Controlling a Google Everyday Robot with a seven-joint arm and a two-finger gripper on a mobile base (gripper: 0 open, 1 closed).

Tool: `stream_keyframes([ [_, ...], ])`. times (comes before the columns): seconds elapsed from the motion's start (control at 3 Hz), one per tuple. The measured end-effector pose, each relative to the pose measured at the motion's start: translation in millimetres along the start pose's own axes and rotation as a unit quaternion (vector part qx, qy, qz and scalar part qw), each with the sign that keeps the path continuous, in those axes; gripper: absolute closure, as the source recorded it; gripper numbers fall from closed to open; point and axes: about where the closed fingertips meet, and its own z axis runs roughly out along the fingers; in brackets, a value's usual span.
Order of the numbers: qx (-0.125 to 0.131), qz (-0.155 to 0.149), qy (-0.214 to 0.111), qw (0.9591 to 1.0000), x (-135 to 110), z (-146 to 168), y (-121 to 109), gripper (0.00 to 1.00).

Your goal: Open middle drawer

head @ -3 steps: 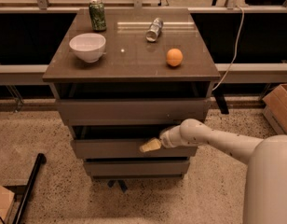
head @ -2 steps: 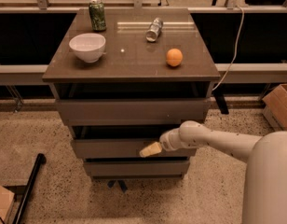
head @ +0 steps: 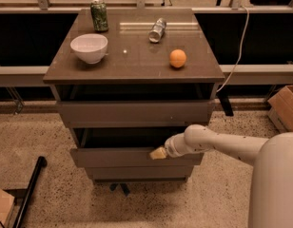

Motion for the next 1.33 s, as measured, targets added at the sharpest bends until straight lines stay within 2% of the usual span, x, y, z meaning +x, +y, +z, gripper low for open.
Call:
stream_keyframes([
  [0.33,0.0,0.0,0.0,1.0,-0.3,-0.5,0.1,0.72],
  [0.67,0.0,0.0,0.0,1.0,-1.3,-1.7,0.4,0.96],
  [1.0,0.0,0.0,0.0,1.0,-2.7,-3.6,0.9,0.0],
  [1.33,0.0,0.0,0.0,1.0,-2.6,-3.5,1.0,0.0],
])
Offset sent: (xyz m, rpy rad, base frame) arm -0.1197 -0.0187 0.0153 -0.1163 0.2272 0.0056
